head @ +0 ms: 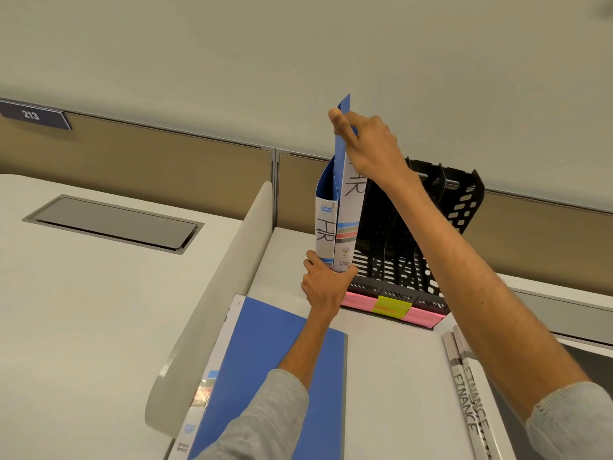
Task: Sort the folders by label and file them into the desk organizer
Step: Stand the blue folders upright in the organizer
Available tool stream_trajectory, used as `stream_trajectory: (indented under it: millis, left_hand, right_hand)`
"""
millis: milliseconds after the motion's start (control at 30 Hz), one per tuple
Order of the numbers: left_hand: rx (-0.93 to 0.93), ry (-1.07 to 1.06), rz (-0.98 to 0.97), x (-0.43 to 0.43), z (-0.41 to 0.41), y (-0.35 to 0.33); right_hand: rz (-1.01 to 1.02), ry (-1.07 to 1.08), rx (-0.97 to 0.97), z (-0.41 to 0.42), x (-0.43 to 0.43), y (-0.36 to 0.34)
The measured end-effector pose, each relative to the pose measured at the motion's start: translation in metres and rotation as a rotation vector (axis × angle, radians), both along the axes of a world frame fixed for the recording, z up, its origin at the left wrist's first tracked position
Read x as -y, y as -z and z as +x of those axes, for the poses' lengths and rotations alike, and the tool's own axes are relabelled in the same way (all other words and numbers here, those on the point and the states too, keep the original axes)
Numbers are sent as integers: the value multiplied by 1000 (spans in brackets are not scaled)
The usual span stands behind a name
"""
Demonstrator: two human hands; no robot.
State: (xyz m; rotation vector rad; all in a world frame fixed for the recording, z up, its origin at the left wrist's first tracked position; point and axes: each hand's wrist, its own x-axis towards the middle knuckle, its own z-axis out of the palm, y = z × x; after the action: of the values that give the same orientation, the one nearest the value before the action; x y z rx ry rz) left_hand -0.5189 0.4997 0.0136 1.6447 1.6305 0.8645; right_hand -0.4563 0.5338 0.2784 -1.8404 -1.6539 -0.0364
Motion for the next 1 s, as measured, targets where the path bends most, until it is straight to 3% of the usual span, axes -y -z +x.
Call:
stream_trajectory:
  millis: [333, 567, 833, 1000]
  left_hand:
    - [-22, -24, -12, 1, 4, -3]
    - [-200, 39, 58, -8, -14, 3]
    - [-214, 59, 75, -2, -17, 5]
    - [-206, 92, 74, 2, -17, 4]
  right_hand:
    - [130, 32, 55, 7, 9, 7]
    - [214, 66, -11, 25, 22, 20]
    - [131, 53, 43, 11, 13, 14]
    - [-131, 48, 70, 11, 12, 1]
